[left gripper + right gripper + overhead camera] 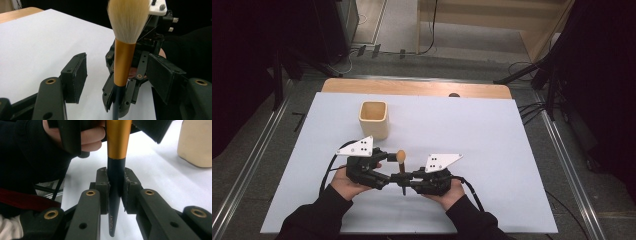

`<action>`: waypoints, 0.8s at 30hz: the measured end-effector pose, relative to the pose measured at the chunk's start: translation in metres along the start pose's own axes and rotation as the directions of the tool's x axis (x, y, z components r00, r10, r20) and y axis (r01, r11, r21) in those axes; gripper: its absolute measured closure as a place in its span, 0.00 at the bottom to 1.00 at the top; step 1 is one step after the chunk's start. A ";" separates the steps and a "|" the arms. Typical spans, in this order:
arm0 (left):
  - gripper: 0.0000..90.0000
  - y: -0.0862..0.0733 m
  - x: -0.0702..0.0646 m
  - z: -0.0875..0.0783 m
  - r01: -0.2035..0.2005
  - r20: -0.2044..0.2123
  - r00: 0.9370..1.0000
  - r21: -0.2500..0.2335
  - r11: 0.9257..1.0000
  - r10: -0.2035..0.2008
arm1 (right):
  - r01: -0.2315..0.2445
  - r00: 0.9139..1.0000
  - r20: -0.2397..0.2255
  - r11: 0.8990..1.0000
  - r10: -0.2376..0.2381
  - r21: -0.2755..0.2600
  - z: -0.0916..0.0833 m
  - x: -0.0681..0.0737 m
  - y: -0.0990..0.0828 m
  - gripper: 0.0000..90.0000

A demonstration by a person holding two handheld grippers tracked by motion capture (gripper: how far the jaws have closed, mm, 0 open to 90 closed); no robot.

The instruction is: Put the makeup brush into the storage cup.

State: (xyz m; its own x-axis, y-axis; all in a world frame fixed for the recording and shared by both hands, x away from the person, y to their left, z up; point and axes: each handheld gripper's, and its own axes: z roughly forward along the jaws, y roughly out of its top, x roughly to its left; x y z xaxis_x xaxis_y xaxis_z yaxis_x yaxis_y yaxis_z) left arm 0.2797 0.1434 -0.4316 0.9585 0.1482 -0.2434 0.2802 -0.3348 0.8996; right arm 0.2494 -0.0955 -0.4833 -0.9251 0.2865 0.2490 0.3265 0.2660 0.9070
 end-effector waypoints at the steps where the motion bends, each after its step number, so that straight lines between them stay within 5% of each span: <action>1: 0.40 0.000 -0.002 0.001 0.001 -0.003 1.000 -0.003 1.000 -0.001 | -0.006 1.000 0.001 1.000 0.006 -0.003 0.000 0.000 0.000 0.87; 6: 0.49 -0.001 -0.001 0.004 0.079 0.000 0.997 -0.004 0.997 -0.079 | -0.012 1.000 0.002 1.000 0.012 -0.010 0.000 0.000 0.000 0.87; 16: 0.79 0.000 -0.003 0.000 0.065 -0.030 0.997 -0.035 0.997 -0.066 | -0.025 1.000 -0.003 1.000 0.025 -0.010 0.002 0.000 -0.001 0.87; 24: 0.86 0.001 -0.003 0.000 0.062 -0.022 0.998 -0.031 0.998 -0.063 | -0.030 1.000 -0.003 0.999 0.030 -0.017 0.001 -0.001 -0.001 0.87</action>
State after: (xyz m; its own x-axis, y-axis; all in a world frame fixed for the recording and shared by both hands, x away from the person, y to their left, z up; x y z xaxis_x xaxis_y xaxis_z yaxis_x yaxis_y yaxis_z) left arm 0.2770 0.1427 -0.4294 0.9377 0.1895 -0.2911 0.3372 -0.2957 0.8938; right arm 0.2505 -0.0949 -0.4849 -0.9154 0.2917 0.2773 0.3511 0.2420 0.9045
